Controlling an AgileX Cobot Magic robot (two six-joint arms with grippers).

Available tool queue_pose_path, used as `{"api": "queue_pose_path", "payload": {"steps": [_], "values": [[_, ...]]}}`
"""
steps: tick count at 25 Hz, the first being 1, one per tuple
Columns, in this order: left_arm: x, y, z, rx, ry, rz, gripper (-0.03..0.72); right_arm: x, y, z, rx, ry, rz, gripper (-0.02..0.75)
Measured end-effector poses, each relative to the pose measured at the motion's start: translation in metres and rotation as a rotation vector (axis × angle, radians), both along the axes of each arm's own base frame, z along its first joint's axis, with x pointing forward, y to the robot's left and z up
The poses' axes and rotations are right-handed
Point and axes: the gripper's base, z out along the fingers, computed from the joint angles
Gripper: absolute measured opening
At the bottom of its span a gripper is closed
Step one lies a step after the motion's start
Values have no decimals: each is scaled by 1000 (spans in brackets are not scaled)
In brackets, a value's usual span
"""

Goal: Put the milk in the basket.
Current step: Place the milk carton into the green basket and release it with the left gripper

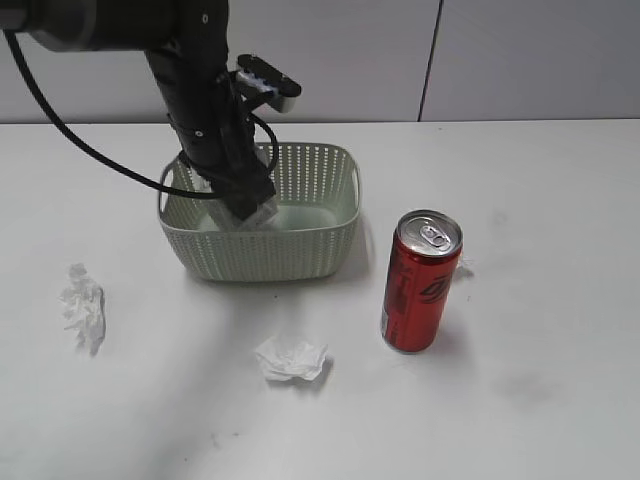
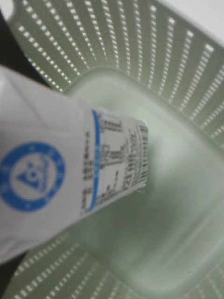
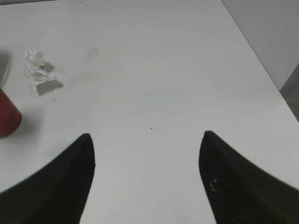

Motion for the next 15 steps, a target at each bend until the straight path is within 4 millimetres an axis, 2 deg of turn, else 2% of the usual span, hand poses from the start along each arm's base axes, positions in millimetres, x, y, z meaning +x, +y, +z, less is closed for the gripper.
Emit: {"api": "queue_pose_path", "payload": {"steps": [5, 12, 15], "values": [[4, -3, -22, 7, 31, 5, 375, 0, 0, 0, 0, 0, 0, 554], [6, -6, -25, -21, 25, 36, 598, 0, 0, 0, 0, 0, 0, 554], [6, -6, -23, -26, 22, 52, 647, 0, 0, 0, 0, 0, 0, 554]]}}
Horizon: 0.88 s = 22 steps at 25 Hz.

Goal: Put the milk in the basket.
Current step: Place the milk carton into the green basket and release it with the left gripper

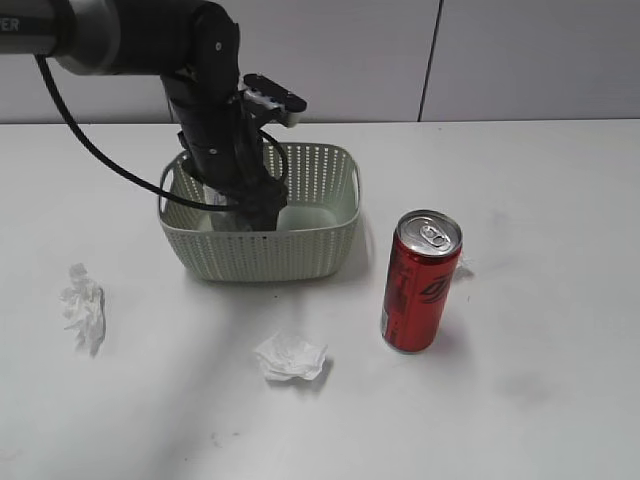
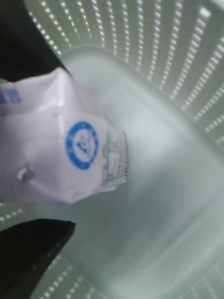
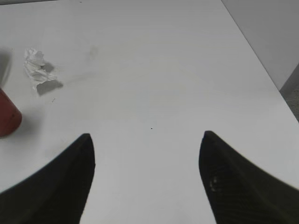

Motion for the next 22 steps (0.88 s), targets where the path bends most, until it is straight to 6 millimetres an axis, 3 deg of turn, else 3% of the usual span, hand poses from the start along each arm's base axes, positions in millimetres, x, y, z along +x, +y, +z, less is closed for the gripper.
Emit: {"api": "queue_pose_path", "payload": {"steps": [5, 15, 22], "values": [[-3, 2, 19, -16, -17, 18, 660, 0, 0, 0, 0, 0, 0, 554], [-26, 16, 109, -100, -153, 37, 661, 0, 0, 0, 0, -1, 0, 554], [-52, 33, 150, -81, -137, 65, 657, 0, 0, 0, 0, -1, 0, 554]]}}
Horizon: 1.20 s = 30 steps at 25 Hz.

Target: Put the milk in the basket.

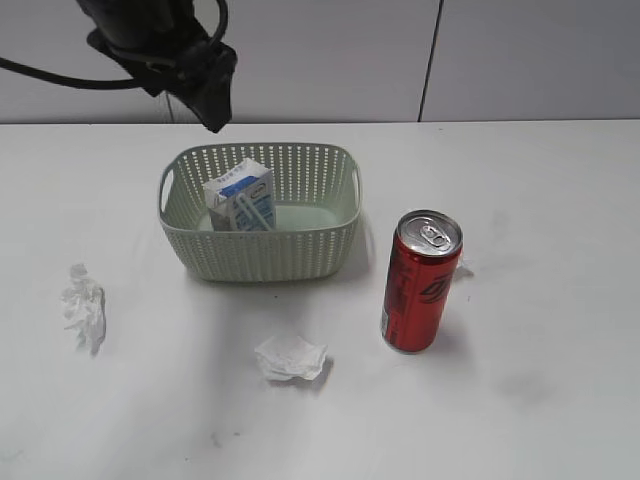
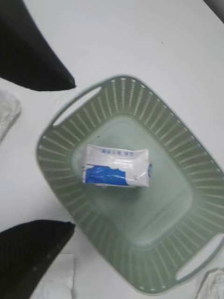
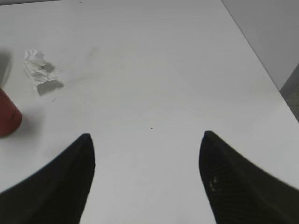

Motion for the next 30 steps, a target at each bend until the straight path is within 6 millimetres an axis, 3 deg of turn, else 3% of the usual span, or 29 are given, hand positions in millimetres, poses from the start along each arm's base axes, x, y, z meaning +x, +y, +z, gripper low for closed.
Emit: {"api": "queue_pose_path", "payload": {"steps": [3, 8, 15, 18, 22, 30], "values": [[-5, 10, 7, 25, 28, 27, 650, 0, 0, 0, 0, 0, 0, 554], [2, 39, 18, -6, 25, 173, 636, 0, 0, 0, 0, 1, 0, 554], [-7, 76, 54, -104, -27, 324, 612, 0, 0, 0, 1, 1, 0, 554], [-21, 91, 61, -114, -39, 352, 608, 0, 0, 0, 1, 1, 0, 554], [-45, 114, 45, -82, 19, 403, 604, 0, 0, 0, 1, 1, 0, 554], [-127, 159, 13, -44, 98, 498, 598, 0, 0, 0, 1, 0, 0, 554]]}}
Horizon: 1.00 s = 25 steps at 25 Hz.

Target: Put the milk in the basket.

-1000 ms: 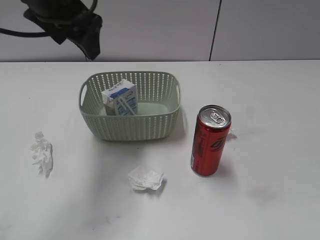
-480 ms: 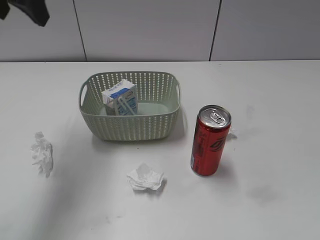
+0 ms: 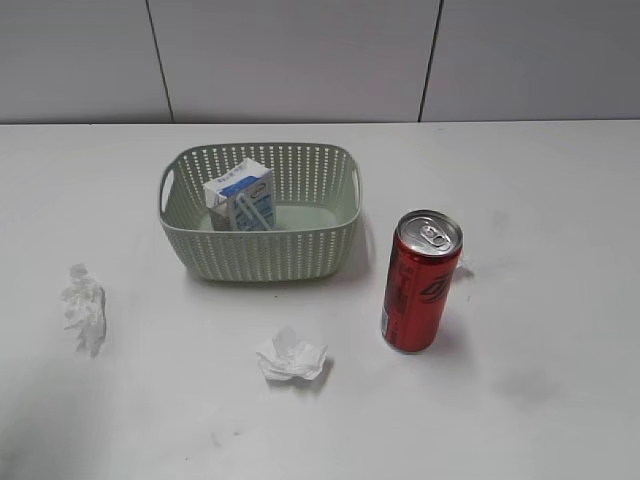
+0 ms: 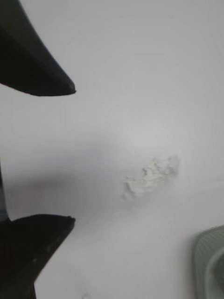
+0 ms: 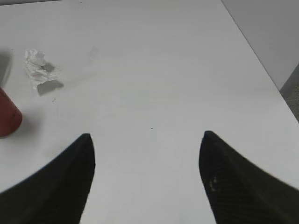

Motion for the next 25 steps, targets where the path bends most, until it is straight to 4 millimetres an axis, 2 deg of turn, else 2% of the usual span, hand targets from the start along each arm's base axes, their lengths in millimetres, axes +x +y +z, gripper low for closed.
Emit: {"api": "queue_pose_path", "payload": {"steps": [5, 13, 20, 25], "values": [[-54, 17, -9, -13, -40, 57, 596, 0, 0, 0, 0, 0, 0, 554], [-129, 30, -25, -59, -188, 101, 592, 0, 0, 0, 0, 0, 0, 554], [-170, 36, -45, -88, -322, 102, 594, 0, 0, 0, 0, 1, 0, 554], [-177, 38, -54, -88, -356, 105, 594, 0, 0, 0, 0, 1, 0, 554]]}}
